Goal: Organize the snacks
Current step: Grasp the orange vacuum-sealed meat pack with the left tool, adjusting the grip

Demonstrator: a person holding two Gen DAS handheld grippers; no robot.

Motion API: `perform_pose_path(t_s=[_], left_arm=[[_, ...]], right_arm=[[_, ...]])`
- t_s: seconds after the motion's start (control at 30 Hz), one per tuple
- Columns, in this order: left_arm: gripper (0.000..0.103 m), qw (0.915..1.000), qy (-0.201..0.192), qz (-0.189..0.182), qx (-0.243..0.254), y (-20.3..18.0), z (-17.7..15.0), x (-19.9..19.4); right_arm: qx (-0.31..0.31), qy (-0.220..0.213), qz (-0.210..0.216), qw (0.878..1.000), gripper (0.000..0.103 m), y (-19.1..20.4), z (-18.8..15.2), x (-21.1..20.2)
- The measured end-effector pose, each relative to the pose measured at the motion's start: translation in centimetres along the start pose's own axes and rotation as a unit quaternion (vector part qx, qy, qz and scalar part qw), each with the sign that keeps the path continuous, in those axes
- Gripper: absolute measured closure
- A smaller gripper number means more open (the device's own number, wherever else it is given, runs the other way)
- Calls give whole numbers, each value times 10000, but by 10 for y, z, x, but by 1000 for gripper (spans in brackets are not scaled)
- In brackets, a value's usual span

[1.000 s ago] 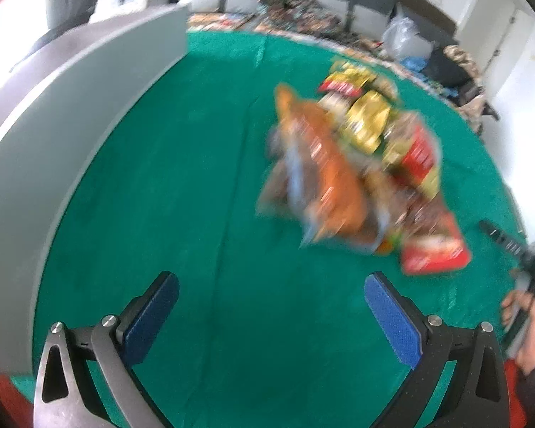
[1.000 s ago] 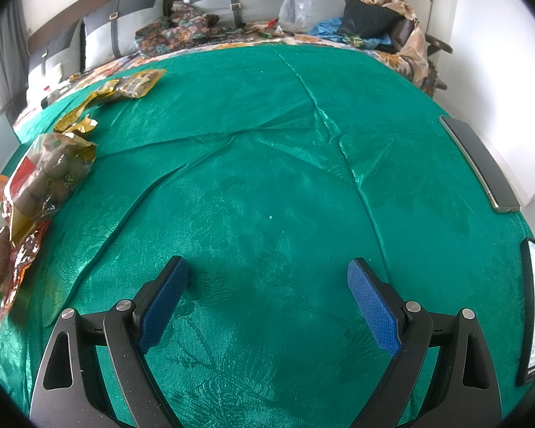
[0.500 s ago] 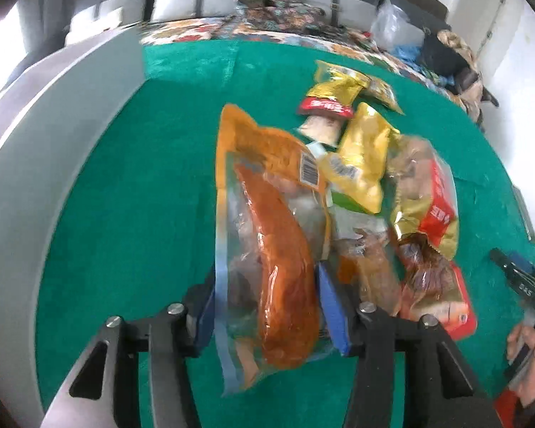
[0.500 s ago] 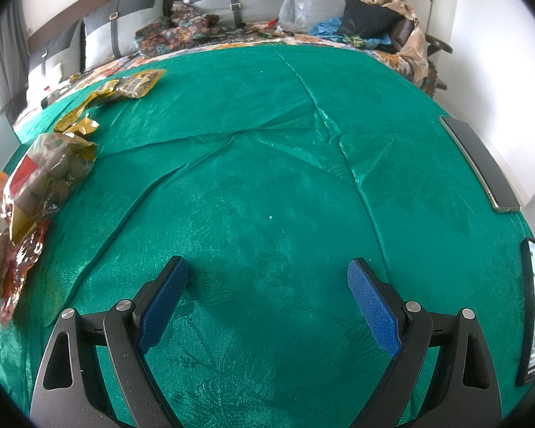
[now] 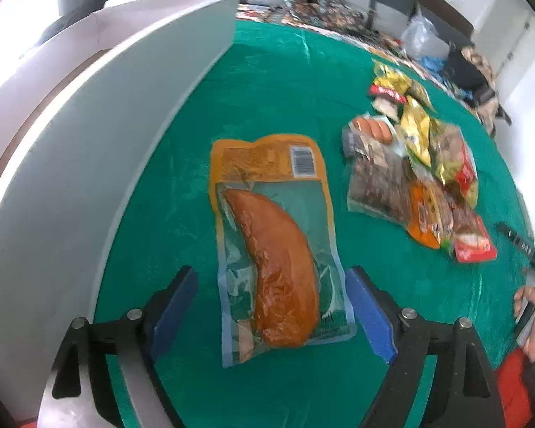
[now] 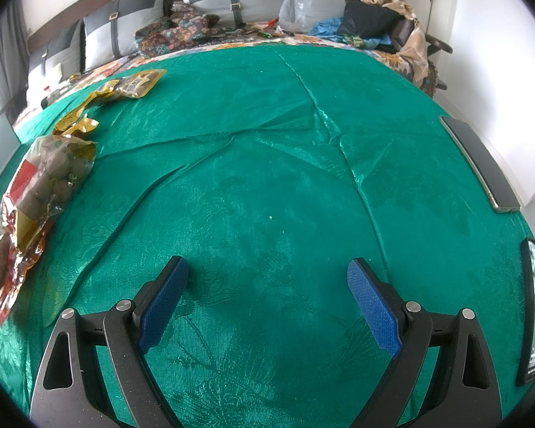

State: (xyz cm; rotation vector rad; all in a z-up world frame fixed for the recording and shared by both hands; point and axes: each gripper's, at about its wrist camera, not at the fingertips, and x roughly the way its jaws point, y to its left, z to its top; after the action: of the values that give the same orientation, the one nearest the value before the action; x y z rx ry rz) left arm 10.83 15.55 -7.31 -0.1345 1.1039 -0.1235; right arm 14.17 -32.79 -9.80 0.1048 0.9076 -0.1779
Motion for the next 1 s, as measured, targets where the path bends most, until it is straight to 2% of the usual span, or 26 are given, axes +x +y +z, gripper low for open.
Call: perform_pose_path(t_s=[0.1, 0.17, 0.2, 0.23, 0.33, 0.6, 1.0], left_arm=[[12, 9996, 99, 169, 212, -12, 0, 11], [9, 9978, 182, 545, 319, -17, 1, 25], [0, 9966, 168, 730, 350, -17, 0, 28], [0, 9960, 89, 811, 360, -17, 0, 30], [0, 9967, -79, 776, 210, -14, 0, 29], [0, 9951, -571, 744, 327, -11, -15, 19], [0, 9947, -632, 747, 323, -11, -15, 23]], right_arm=[[0, 0, 0, 10000, 10, 0, 0, 0], [0, 0, 0, 10000, 10, 0, 0, 0], [1, 0, 0, 10000, 10, 0, 0, 0], [1, 0, 0, 10000, 10, 0, 0, 0], [0, 1, 0, 10000, 10, 0, 0, 1], [1, 1, 1, 10000, 10, 0, 0, 0], [2, 1, 1, 10000, 10, 0, 0, 0]])
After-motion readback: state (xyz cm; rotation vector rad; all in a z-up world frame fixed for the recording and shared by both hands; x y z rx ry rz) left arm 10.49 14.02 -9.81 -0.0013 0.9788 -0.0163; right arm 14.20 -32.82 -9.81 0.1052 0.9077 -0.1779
